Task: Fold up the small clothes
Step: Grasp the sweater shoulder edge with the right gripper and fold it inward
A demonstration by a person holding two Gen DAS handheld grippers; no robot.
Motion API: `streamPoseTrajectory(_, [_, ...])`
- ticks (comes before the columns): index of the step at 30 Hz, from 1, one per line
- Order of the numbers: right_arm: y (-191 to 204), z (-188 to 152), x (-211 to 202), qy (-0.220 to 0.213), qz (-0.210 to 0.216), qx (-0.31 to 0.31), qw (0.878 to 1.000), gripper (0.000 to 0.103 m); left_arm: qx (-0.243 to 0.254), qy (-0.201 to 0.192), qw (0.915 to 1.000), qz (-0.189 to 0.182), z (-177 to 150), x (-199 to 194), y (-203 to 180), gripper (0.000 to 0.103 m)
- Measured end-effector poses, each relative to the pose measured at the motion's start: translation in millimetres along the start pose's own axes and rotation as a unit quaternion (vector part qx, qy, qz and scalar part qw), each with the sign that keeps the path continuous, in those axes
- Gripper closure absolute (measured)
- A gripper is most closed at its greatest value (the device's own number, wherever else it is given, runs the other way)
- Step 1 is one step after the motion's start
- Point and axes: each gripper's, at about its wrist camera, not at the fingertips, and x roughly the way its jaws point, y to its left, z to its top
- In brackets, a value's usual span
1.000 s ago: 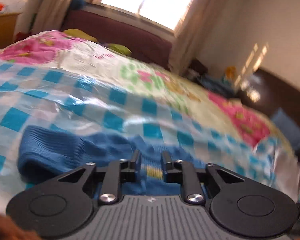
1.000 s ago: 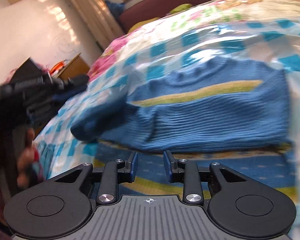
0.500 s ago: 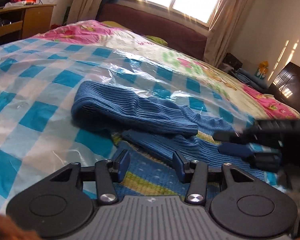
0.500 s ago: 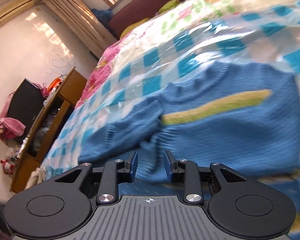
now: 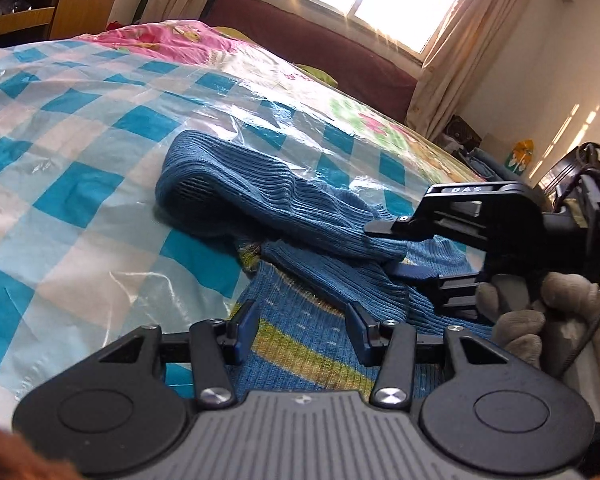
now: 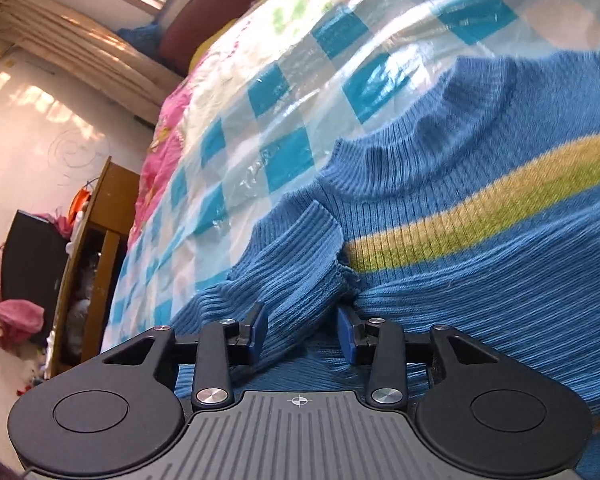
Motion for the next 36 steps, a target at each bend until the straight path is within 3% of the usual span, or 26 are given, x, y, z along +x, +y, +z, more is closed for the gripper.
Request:
streamPoseTrajectory(3, [-0.4,0.0,4.2,-0.011,-0.003,0.008,1.0,0.066,-0.001,0.0,1.0,-0.001,-1.0,-0.3,0.5,0.052])
streamPoseTrajectory(5, [-0.5,0.6,3.6,-0.016,-0.005,0.01,1.0,0.072,-0.001,-0.001,1.0,0.0,-0.9,-0.5,0.7,0.052])
streamPoseTrajectory(7, [0.8,2.9,2.4,-0.015,-0.003,0.01,1.0,0.09,-0.001,-0.004,1.0,0.001,-1.2,-0.7,1.3,0.052])
streamPoseTrajectory(15, [11.9,17.4,-68.7,-0.086,0.033,-0.038,0.995,0.093,0.005,-0.016,0.9999,-0.001,-3.5,-5.0,-2.7,0.051])
streamPoseTrajectory(22, [-42.9,12.1,-146.2,-0.159,-0.016,-0.036,0.986,0.093,0.032,-0.005,0.9995,-0.007,-8.7,-3.2,-14.0,0.051])
streamPoseTrajectory(27, [-97.8,-4.3,-142.7,-0.119,-0.063,-0.003,0.991,0.093,0.048,0.004,0.9989,0.001,-10.2,-1.5,-22.7,0.051])
streamPoseTrajectory(36, [-114.3,-8.0,-137.8,-0.113,-0.048,0.018,0.992,0.088,0.106,0.003,0.9943,0.01,8.8,7.1,-47.8,0.05])
